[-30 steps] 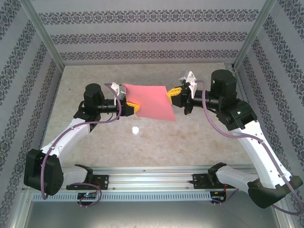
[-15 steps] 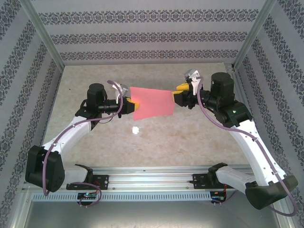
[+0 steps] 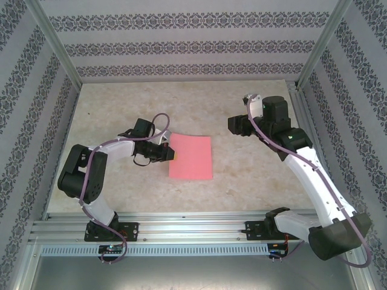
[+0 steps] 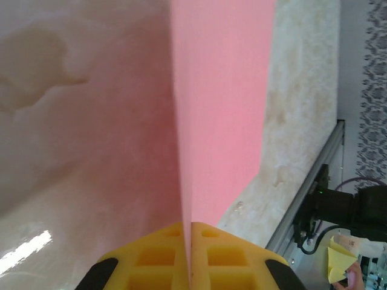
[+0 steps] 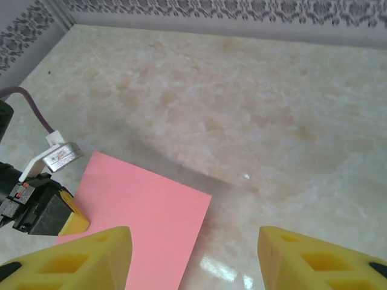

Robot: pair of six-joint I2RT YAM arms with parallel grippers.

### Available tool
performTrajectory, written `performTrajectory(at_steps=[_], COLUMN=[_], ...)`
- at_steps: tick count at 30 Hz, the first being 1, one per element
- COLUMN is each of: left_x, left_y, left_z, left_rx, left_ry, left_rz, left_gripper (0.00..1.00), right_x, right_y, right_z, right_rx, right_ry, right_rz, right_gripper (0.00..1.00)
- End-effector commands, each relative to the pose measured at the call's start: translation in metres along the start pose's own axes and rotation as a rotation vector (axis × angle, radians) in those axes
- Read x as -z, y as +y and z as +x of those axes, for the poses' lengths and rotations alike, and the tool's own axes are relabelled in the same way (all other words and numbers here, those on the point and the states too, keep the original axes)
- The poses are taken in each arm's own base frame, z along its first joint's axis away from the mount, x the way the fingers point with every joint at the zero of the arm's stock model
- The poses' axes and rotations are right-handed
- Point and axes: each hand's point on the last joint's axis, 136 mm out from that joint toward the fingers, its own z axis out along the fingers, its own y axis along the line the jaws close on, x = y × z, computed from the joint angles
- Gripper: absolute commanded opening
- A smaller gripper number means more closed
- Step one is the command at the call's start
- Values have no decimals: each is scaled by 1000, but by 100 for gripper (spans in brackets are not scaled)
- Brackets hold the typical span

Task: Fold a paper plane with a square sheet of paper (fold left side to right side)
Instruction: Place a square sheet of paper at the center of the table, then first fold in half a square sheet of paper at the center of the table.

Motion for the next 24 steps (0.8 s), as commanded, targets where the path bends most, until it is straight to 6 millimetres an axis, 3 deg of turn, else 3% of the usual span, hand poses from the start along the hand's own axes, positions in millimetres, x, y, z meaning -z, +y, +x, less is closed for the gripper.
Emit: performTrajectory(at_steps=[1,5,11,17,24], left_x=[3,1,11,13,13], left_y=[13,17,22,22,15], left_z=[-5,-9,-6,2,6], left_rx=[56,96,211,333,399], left_ry=[-22,-53,-93,-64,-9], left_rz=[-115,-127,-200,-226,-220], left_gripper=[0,0,0,0,0], right_x=[-21,-61,-112,-124,-130], right_y=[-4,24,78,133,180], right_z=[26,58,110,143,161], right_rx=[-167,-329,-345,-176,-62], right_ry=[61,113,245,275,260], right_rz=[22,-53,-103,-75,-90], right_gripper=[57,58,59,62,69])
